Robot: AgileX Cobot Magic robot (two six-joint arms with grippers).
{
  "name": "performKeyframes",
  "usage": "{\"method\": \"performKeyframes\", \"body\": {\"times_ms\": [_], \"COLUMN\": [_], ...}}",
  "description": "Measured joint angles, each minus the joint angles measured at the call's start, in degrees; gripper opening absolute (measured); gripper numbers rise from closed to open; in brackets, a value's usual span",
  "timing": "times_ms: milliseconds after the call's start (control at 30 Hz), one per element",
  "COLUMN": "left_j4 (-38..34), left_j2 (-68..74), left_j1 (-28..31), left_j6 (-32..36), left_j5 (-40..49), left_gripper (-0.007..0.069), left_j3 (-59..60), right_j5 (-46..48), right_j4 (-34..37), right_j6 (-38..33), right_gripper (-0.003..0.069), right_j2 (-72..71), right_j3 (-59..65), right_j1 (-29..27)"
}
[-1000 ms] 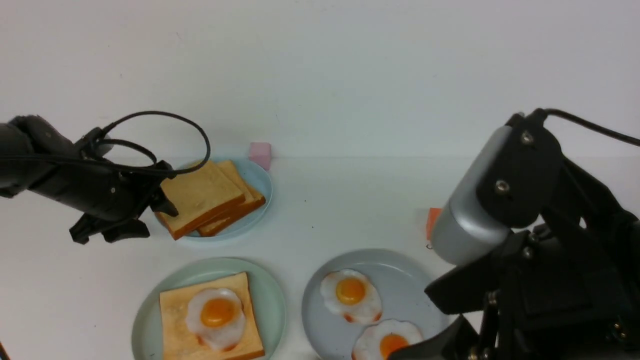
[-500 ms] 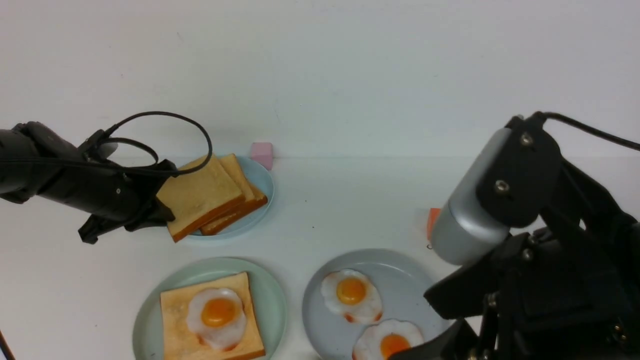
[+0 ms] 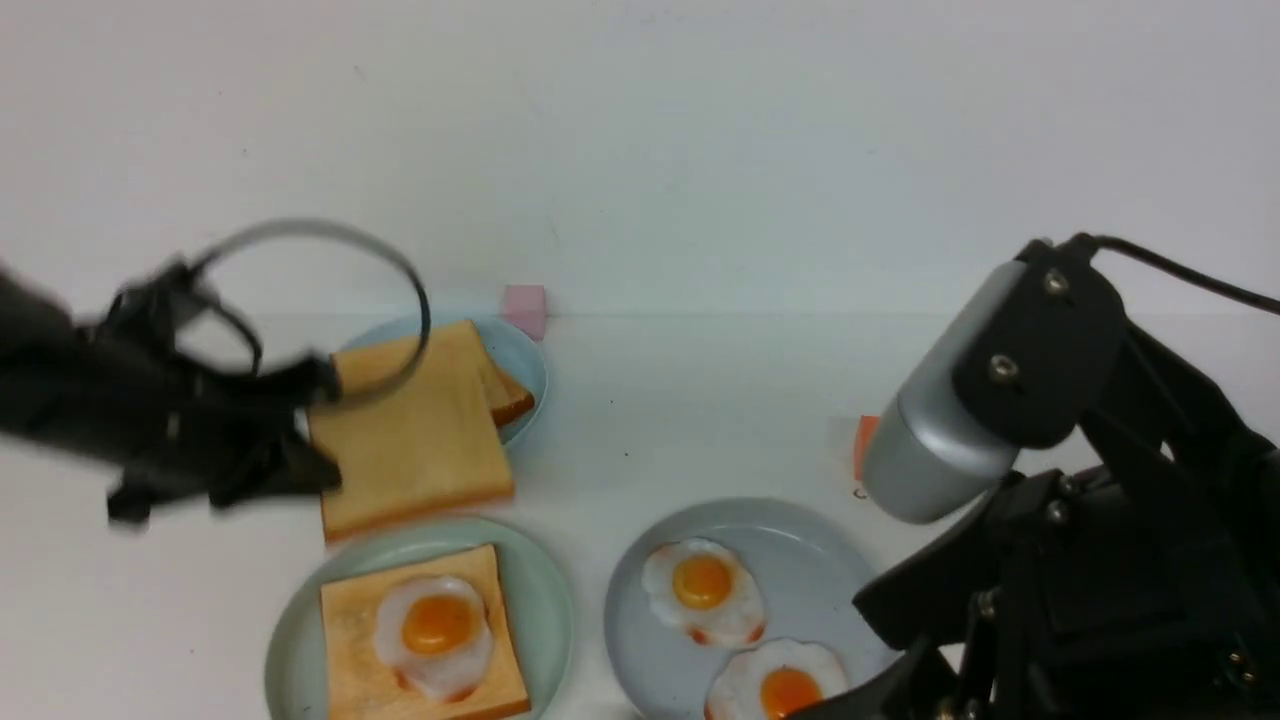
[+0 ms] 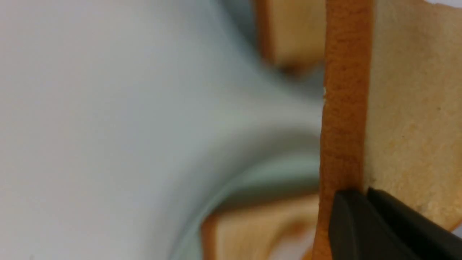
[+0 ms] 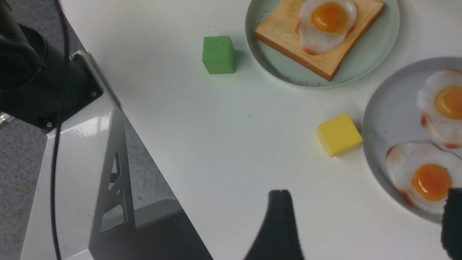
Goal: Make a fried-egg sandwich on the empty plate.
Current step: Use the left arm to place a slice of bread on the fried egg in the middle
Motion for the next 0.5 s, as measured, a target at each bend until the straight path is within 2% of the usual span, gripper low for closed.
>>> {"method": "performKeyframes", "body": {"times_ms": [33, 100, 167, 267, 367, 500], "left_j4": [0.0, -5.7, -8.2, -13.7, -15.8, -16.3], "left_j2": [-0.2, -1.6, -1.6, -1.6, -1.3, -1.3], "left_j1": [0.0, 0.0, 0.0, 0.0, 0.0, 0.0], "left_j6": [0.3, 5.7, 7.9, 14.5, 17.5, 18.2], "left_j5": [0.0, 0.0, -0.1, -0.7, -1.3, -2.3], "left_gripper": [0.0, 0.0, 0.0, 0.0, 0.0, 0.0019], "left_j3": [0.0, 7.1, 9.3, 12.8, 13.5, 13.5], "right_j5": [0.0, 0.2, 0.2, 0.1, -0.2, -0.7], "right_j4": [0.0, -0.2, -0.3, -1.0, -1.4, -1.6], "right_j6": [0.0, 0.0, 0.0, 0.0, 0.0, 0.0], "right_gripper": [0.057, 0.057, 0.057, 0.057, 0.057, 0.057], "right_j2": [0.0, 0.0, 0.0, 0.0, 0.0, 0.0], "right_j3": [0.0, 0.0, 0.0, 0.0, 0.0, 0.0], "right_j1": [0.0, 0.0, 0.0, 0.0, 0.0, 0.0]}}
